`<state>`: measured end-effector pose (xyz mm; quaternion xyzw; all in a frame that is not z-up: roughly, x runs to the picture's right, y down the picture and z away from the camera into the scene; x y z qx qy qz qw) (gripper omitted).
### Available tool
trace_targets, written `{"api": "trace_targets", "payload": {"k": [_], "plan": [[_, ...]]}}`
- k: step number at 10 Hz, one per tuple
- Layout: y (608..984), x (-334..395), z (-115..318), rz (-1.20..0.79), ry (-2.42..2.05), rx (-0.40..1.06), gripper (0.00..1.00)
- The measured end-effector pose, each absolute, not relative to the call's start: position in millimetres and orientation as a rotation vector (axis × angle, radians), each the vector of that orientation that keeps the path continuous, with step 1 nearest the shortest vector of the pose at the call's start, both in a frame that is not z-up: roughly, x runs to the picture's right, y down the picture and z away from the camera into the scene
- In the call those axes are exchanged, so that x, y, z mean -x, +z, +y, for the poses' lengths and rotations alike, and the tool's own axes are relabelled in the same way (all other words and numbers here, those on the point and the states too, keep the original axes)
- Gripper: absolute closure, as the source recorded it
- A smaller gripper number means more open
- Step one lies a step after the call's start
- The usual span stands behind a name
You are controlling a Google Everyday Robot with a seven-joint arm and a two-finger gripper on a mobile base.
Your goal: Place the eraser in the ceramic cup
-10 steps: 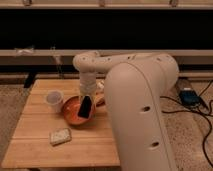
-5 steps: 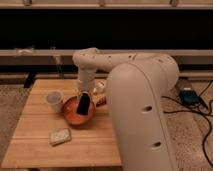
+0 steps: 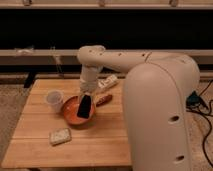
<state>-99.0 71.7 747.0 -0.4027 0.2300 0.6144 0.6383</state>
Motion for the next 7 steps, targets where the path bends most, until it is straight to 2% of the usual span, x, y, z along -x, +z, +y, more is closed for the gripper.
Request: {"api": "trace_targets", "payload": {"k": [4, 7], "plan": [[752, 90, 108, 0.557, 1.383, 0.929, 1.00], [750, 90, 109, 0.547, 1.376, 0.916, 1.00]]}}
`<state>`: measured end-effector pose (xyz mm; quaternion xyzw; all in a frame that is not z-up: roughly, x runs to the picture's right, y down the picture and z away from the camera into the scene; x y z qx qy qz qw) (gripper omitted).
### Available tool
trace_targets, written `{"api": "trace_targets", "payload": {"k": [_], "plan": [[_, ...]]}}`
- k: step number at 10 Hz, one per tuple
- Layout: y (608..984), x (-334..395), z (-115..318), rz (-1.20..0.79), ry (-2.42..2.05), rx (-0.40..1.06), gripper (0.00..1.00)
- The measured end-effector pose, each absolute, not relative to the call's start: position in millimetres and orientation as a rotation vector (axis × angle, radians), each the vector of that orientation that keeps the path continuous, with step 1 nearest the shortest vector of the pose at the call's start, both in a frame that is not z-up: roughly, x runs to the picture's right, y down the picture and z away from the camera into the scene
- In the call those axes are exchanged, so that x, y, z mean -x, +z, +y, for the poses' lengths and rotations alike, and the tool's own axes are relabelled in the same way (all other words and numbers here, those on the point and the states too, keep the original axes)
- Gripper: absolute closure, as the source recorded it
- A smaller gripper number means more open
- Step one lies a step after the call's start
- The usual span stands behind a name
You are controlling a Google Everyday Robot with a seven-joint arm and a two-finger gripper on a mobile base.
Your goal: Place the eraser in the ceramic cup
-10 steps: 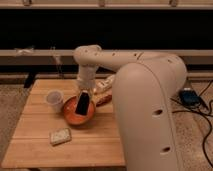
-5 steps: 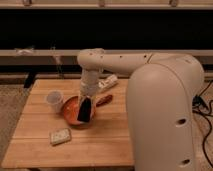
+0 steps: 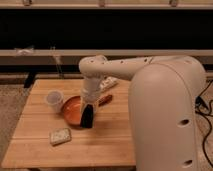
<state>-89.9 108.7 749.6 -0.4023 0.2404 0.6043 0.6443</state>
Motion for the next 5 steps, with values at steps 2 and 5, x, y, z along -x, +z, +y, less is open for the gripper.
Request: {"api": "trace_targets", "payload": {"k": [2, 5], "plan": [[742, 104, 90, 0.509, 1.358, 0.901, 1.00], [742, 140, 56, 0.440, 1.310, 0.872, 1.00]]}}
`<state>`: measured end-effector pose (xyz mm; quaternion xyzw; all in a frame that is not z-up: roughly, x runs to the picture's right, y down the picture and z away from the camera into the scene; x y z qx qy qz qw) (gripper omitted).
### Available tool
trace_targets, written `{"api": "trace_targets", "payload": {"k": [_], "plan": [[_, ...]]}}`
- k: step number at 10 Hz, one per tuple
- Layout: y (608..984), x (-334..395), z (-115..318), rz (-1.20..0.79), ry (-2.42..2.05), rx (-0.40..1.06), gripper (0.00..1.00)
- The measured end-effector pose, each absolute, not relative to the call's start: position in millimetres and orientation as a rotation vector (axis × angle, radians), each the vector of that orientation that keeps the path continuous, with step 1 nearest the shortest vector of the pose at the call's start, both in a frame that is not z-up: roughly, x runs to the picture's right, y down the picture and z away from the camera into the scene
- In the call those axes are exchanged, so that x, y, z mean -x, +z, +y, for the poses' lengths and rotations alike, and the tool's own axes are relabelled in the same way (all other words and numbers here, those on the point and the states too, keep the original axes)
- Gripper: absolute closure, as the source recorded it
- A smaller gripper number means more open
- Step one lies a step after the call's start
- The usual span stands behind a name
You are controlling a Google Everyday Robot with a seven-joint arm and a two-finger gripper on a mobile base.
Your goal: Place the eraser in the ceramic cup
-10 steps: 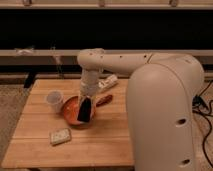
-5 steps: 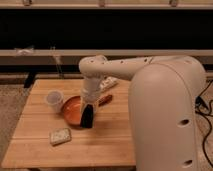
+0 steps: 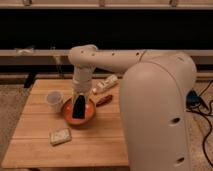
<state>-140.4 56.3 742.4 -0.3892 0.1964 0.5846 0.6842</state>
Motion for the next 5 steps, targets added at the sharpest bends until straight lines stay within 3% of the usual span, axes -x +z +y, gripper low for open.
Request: {"api": "trace_targets", "payload": {"k": [5], "plan": [[768, 200, 5, 0.297, 1.196, 0.840, 1.00]]}}
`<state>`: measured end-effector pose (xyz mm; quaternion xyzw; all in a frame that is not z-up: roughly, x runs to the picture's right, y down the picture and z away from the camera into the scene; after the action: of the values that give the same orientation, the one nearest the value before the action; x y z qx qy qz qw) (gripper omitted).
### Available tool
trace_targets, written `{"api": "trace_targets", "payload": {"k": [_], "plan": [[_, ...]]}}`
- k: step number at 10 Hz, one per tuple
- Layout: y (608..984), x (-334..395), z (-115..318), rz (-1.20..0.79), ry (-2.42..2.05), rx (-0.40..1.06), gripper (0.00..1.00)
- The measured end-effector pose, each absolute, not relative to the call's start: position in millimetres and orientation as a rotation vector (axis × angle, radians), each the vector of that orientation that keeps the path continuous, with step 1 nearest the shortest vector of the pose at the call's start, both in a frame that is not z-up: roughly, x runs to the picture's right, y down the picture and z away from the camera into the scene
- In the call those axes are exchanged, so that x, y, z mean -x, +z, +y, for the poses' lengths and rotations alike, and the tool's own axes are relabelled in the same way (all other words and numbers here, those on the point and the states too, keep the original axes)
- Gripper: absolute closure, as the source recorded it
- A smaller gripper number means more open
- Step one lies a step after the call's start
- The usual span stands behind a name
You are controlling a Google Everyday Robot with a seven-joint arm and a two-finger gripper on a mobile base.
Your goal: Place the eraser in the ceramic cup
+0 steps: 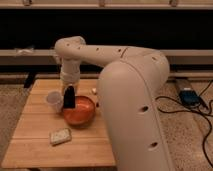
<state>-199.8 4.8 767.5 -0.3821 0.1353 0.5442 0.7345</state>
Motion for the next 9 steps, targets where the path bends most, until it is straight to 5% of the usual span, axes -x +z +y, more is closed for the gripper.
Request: {"api": "trace_targets", "payload": {"k": [9], "plan": [[807, 275, -42, 0.045, 1.079, 0.859, 1.00]]}}
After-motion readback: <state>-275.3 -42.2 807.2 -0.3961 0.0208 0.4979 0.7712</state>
